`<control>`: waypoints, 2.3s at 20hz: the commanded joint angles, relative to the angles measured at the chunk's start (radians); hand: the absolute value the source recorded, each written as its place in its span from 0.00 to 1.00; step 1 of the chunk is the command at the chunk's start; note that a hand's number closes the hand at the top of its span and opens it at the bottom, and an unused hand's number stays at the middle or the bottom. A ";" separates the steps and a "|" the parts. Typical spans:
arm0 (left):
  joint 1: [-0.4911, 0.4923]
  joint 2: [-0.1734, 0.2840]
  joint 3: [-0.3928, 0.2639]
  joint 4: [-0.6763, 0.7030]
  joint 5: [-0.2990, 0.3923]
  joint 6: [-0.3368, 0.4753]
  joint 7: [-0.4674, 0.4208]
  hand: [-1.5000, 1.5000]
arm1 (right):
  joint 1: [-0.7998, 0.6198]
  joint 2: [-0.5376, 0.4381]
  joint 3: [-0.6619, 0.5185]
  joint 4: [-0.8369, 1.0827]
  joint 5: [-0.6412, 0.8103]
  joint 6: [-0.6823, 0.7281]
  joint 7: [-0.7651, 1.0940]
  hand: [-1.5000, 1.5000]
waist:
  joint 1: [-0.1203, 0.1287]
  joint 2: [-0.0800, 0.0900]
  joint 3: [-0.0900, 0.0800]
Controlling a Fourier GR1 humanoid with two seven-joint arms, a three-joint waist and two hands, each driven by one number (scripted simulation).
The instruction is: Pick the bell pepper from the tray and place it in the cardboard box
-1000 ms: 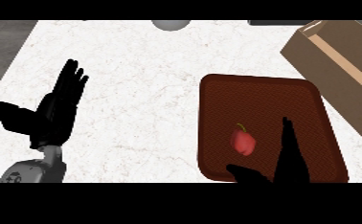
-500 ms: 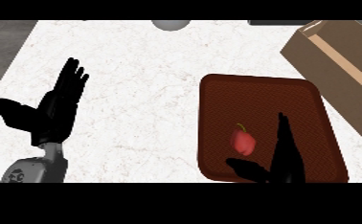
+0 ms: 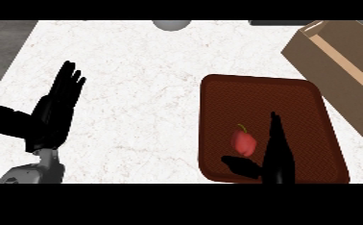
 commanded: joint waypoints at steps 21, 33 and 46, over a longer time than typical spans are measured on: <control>-0.058 -0.039 0.072 0.023 -0.029 -0.053 0.050 0.50 | -0.111 -0.010 0.011 0.151 0.126 0.009 -0.006 1.00 | -0.001 0.000 0.000; -0.050 -0.071 0.019 0.011 -0.075 -0.043 0.024 0.50 | -0.194 -0.287 0.414 0.118 0.125 0.385 -0.496 1.00 | 0.041 0.002 -0.001; 0.033 -0.075 0.050 -0.007 -0.061 -0.056 -0.019 0.50 | -0.169 -0.530 0.253 -0.521 0.012 0.613 -0.571 1.00 | -0.010 -0.004 -0.001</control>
